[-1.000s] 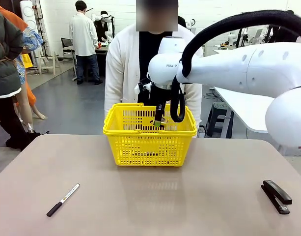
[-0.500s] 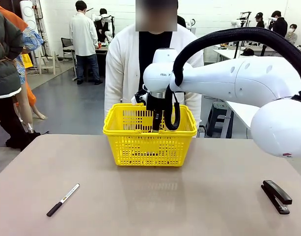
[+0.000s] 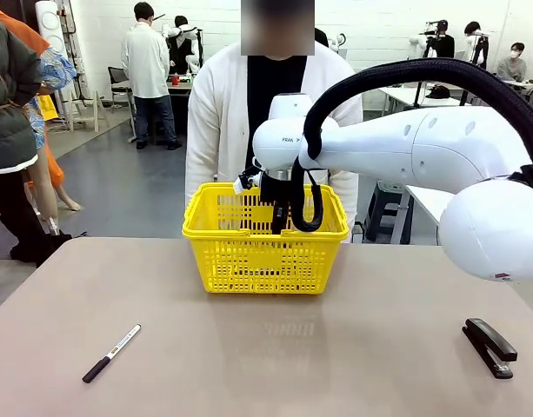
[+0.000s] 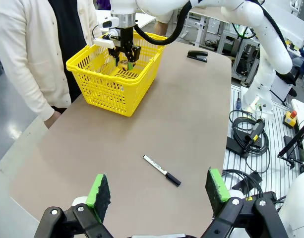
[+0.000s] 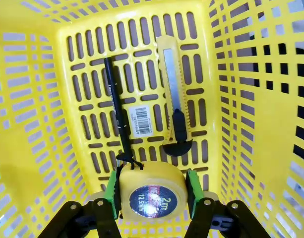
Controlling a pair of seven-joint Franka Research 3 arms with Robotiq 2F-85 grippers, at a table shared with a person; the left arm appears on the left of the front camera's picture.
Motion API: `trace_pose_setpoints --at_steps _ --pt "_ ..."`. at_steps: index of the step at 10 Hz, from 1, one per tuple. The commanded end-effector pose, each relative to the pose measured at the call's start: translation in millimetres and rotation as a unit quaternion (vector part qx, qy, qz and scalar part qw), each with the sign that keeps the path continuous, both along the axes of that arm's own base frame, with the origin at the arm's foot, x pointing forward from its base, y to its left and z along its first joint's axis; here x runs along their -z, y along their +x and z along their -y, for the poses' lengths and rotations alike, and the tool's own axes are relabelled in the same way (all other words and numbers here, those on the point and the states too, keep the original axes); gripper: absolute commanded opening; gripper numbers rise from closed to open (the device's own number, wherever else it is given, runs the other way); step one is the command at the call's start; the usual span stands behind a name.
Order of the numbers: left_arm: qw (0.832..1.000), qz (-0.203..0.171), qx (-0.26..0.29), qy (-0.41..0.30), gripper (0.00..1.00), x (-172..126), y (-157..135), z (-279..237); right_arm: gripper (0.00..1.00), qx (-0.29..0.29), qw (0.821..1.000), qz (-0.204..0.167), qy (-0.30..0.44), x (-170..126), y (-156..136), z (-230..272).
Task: Place the items the person wants into the basket.
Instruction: Pick up the item the person points to and place it in the Market Basket.
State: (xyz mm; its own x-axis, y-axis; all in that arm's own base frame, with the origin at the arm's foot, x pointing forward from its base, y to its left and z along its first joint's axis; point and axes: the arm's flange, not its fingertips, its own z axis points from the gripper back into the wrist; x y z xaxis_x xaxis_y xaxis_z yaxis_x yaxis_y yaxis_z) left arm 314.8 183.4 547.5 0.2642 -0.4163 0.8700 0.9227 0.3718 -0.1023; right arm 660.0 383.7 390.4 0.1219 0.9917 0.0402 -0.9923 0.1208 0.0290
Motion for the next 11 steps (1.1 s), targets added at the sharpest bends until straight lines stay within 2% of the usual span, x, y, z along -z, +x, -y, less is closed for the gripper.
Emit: trace_pose_setpoints --at_steps 1,3,4,11 --pt "1.0 0.013 0.005 -0.007 1.0 0.5 -0.1 -1.6 0.63 -0.004 1.0 0.002 -0.018 2.6 8.8 -4.4" --pt "1.0 0.013 0.005 -0.007 1.0 0.5 -0.1 -1.6 0.63 -0.004 1.0 -0.004 -0.022 0.1 7.2 -3.9" --pt "1.0 0.013 0.005 -0.007 1.0 0.5 -0.1 -1.6 1.0 -0.003 1.0 -0.004 -0.017 -4.6 5.5 -2.7" --pt "1.0 0.013 0.005 -0.007 1.0 0.5 -0.1 -1.6 1.0 0.003 1.0 0.014 -0.01 -42.7 -6.4 13.5"
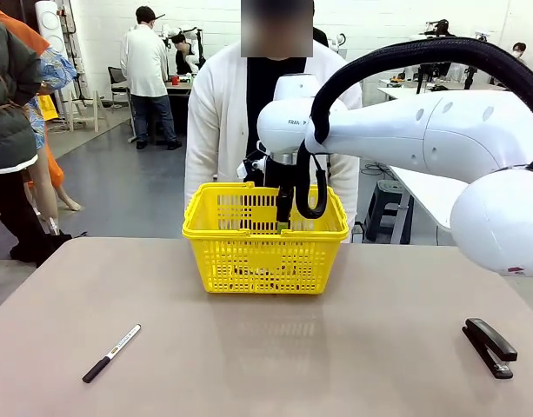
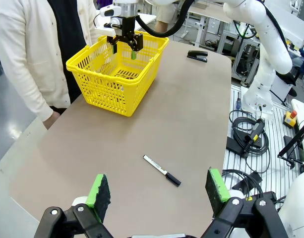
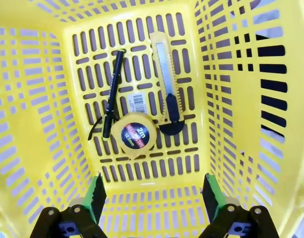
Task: Place the items the person wants into the basket.
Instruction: Pick up the item the person points to and place it in the Market Basket.
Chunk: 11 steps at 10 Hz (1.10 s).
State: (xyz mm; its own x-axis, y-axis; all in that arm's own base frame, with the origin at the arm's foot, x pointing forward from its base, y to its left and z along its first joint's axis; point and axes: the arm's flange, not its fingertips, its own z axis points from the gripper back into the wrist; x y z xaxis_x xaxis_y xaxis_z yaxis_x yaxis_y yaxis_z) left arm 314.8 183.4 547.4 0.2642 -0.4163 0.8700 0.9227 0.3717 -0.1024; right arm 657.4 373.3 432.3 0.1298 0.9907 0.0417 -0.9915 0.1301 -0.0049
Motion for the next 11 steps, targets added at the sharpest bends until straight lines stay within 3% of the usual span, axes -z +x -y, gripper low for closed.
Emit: trace_pose_setpoints --at_steps 1,4,5,7,9,11 --pt "1.0 0.013 0.005 -0.007 1.0 0.5 -0.1 -1.6 1.0 -0.004 1.0 -0.002 -0.008 -4.8 -4.6 2.6" --pt "1.0 0.013 0.005 -0.007 1.0 0.5 -0.1 -1.6 1.0 0.013 1.0 0.005 -0.012 -20.3 -13.8 6.5" --pt "1.0 0.013 0.005 -0.007 1.0 0.5 -0.1 -1.6 1.0 0.091 0.995 0.017 -0.025 -86.4 -89.7 62.7" --pt "1.0 0.013 0.005 -0.007 1.0 0.5 -0.1 -1.6 1.0 0.101 0.994 0.022 -0.025 -92.3 -99.8 72.4" --pt "1.0 0.013 0.005 -0.007 1.0 0.5 -0.1 -1.6 1.0 0.177 0.983 0.053 0.013 -127.2 -169.8 139.5" --pt "1.0 0.013 0.005 -0.007 1.0 0.5 -0.1 -1.6 1.0 0.241 0.968 0.061 0.04 -137.1 -226.4 196.6"
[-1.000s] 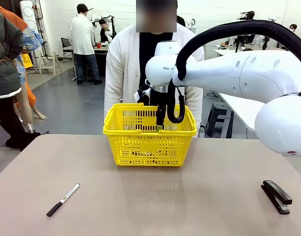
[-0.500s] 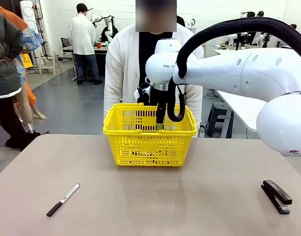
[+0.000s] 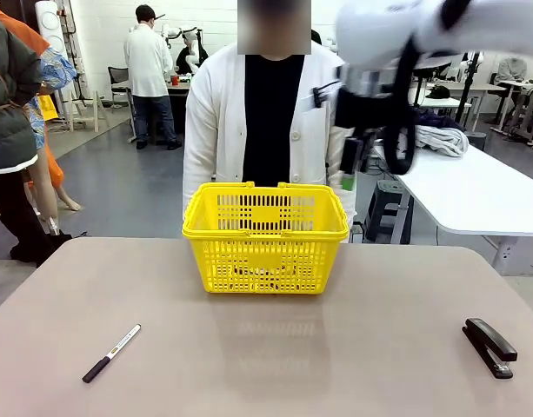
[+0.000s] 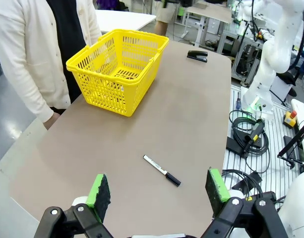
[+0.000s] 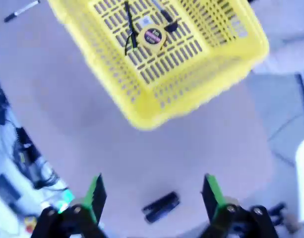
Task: Place the items the person wants into the basket.
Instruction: Pick up the item the person points to and place it in the Market Basket.
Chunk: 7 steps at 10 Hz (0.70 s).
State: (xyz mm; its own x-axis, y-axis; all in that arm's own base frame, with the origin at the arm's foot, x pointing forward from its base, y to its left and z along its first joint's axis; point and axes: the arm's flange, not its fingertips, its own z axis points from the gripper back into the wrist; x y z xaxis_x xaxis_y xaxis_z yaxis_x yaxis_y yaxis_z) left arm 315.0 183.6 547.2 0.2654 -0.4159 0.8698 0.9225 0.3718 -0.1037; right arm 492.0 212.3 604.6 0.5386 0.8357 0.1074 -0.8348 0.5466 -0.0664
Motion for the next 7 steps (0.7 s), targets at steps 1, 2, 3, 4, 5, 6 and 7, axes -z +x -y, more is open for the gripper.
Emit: trace_pose_setpoints --at_steps 1,2,3,4,5,6,7 --pt "1.0 0.014 0.005 -0.006 1.0 0.2 -0.3 -1.3 1.0 0.053 0.998 0.026 0.025 39.2 -79.8 63.4" --pt "1.0 0.014 0.005 -0.006 1.0 0.2 -0.3 -1.3 1.0 0.077 0.996 0.023 0.031 52.0 -90.9 88.0" --pt "1.0 0.014 0.005 -0.006 1.0 0.2 -0.3 -1.3 1.0 0.097 0.993 0.017 0.059 68.1 -94.3 113.1" --pt "1.0 0.014 0.005 -0.006 1.0 0.2 -0.3 -1.3 1.0 0.102 0.992 0.017 0.071 80.1 -92.2 126.7" --pt "1.0 0.014 0.005 -0.006 1.0 0.2 -0.3 -1.3 1.0 0.091 0.993 0.015 0.074 90.0 -89.7 131.4" --pt "1.0 0.014 0.005 -0.006 1.0 0.2 -0.3 -1.3 1.0 0.078 0.994 0.02 0.074 95.5 -86.1 131.1" --pt "1.0 0.014 0.005 -0.006 1.0 0.2 -0.3 -1.3 1.0 0.071 0.994 0.017 0.077 102.0 -79.0 130.0"
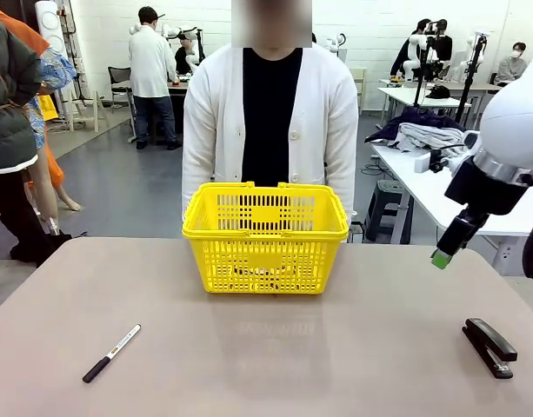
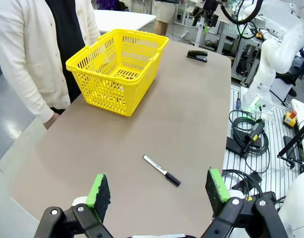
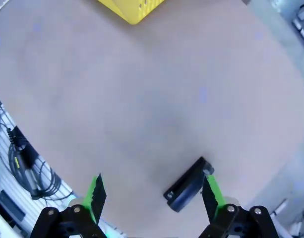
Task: Place the items the person wants into the basket.
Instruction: Pick up the item the person points to and place it in the Market Basket.
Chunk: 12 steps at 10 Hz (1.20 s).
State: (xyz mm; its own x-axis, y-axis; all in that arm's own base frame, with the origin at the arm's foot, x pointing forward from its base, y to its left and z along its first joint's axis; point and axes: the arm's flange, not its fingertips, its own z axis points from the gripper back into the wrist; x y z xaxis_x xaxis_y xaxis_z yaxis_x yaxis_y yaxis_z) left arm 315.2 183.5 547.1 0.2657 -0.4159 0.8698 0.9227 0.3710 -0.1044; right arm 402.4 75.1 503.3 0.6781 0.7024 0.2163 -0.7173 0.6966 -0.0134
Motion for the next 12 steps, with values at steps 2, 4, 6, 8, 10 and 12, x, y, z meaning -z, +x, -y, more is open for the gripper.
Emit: trace_pose_setpoints --at_steps 2,4,6,8,10,12 --pt "1.0 0.014 0.005 -0.006 1.0 0.2 -0.5 -1.4 1.0 -0.026 0.999 -0.004 0.027 12.5 23.7 -9.1" --pt "1.0 0.014 0.005 -0.006 1.0 0.2 -0.5 -1.4 1.0 -0.015 1.0 0.0 0.002 10.6 12.3 -10.5" --pt "1.0 0.014 0.005 -0.006 1.0 0.2 -0.5 -1.4 1.0 -0.015 1.0 0.0 0.002 10.6 12.3 -10.5" --pt "1.0 0.014 0.005 -0.006 1.0 0.2 -0.5 -1.4 1.0 -0.015 1.0 0.0 0.002 10.6 12.3 -10.5" --pt "1.0 0.014 0.005 -0.006 1.0 0.2 -0.5 -1.4 1.0 -0.015 1.0 0.0 0.002 10.6 12.3 -10.5" --pt "1.0 0.014 0.005 -0.006 1.0 0.2 -0.5 -1.4 1.0 -0.057 0.997 0.032 0.033 -15.5 -5.6 9.3"
